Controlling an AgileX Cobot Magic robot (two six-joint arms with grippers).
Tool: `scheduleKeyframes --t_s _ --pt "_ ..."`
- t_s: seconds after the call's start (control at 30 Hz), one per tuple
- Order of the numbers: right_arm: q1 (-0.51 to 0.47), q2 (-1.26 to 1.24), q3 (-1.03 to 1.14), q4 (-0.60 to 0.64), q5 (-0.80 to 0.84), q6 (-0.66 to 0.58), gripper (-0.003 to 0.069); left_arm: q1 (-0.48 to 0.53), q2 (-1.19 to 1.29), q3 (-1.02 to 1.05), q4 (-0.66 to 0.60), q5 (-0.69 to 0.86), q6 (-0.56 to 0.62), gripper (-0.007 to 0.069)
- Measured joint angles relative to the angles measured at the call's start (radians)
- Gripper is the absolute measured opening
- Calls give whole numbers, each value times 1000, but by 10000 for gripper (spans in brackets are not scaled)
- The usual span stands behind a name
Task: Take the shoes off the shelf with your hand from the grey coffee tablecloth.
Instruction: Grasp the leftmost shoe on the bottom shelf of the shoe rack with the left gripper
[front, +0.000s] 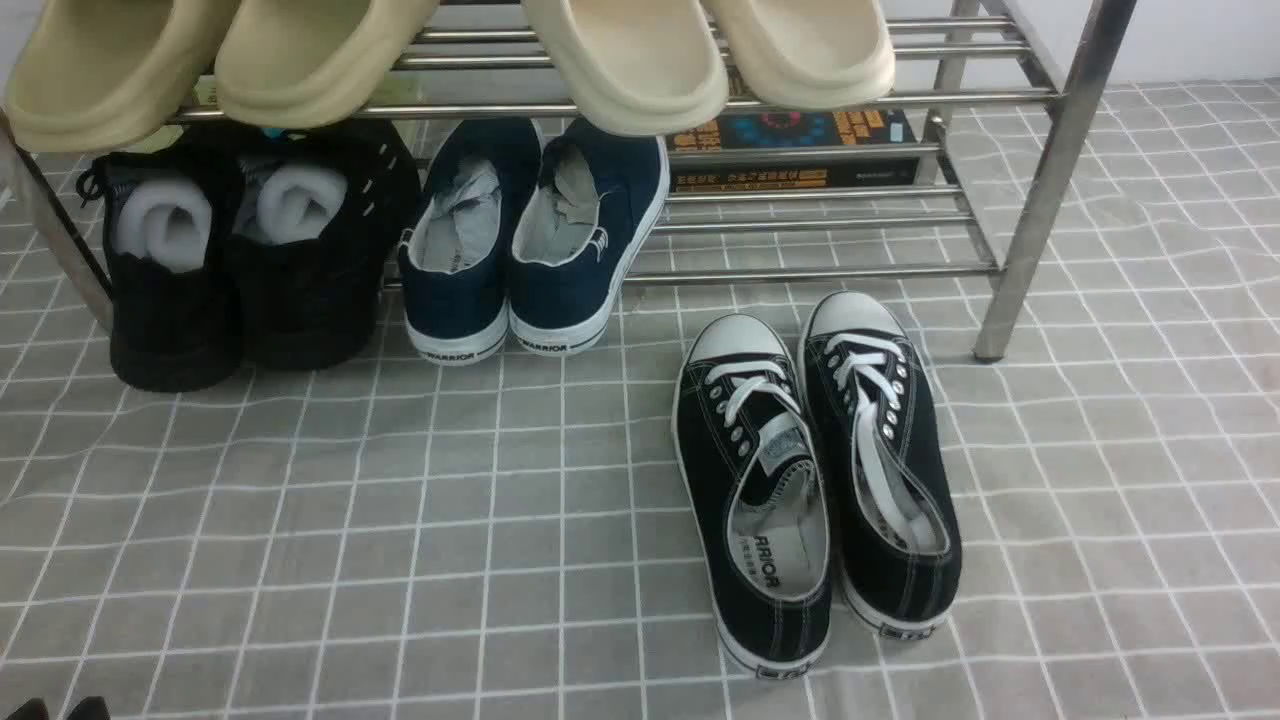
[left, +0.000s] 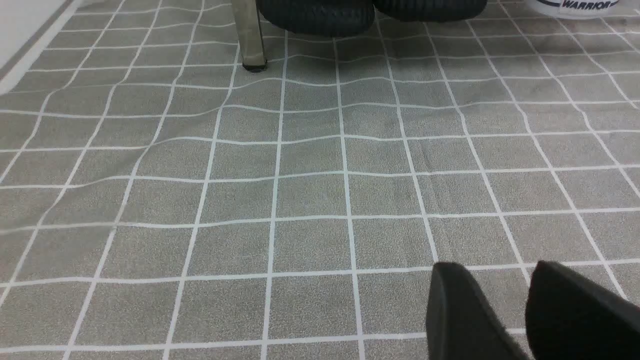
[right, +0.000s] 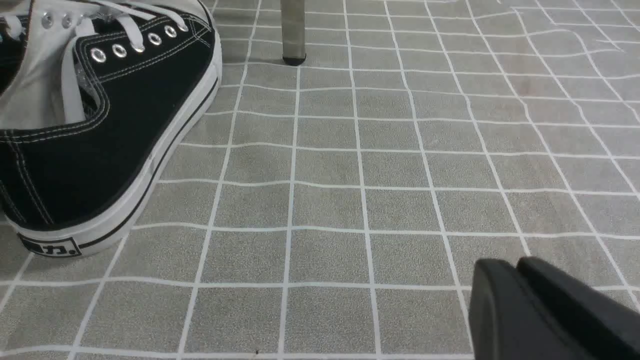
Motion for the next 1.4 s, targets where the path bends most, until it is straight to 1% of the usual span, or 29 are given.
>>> scheduleKeyframes --t_s 0.8,0.87,0.93,1.0,1.03,1.07,1.13,1.17,1.2,1.23,1.27,1.4 --pt "0 0 0 0 0 0 97 0 0 0 5 -1 0 240" --pt "0 0 0 0 0 0 99 0 0 0 -3 -4 -18 240" --pt "0 0 0 0 0 0 104 0 0 1 -113 -17 -136 240" --pt "0 0 0 0 0 0 106 0 0 2 -290 -30 -306 240" --pt "0 0 0 0 0 0 106 0 0 2 -323 -31 -323 240" --pt "0 0 0 0 0 0 109 0 0 2 -431 -39 -446 240" --pt "0 0 0 0 0 0 113 0 0 2 -548 -45 -569 240" --pt "0 0 0 0 0 0 115 0 0 2 -585 -50 -612 240" --pt "0 0 0 0 0 0 116 0 0 3 -585 -51 -612 240" --pt "0 0 0 0 0 0 117 0 0 3 -617 -67 -651 240" --pt "0 0 0 0 0 0 118 0 0 3 -626 -84 -664 240" --pt "0 0 0 0 0 0 123 0 0 3 -650 -191 -677 240"
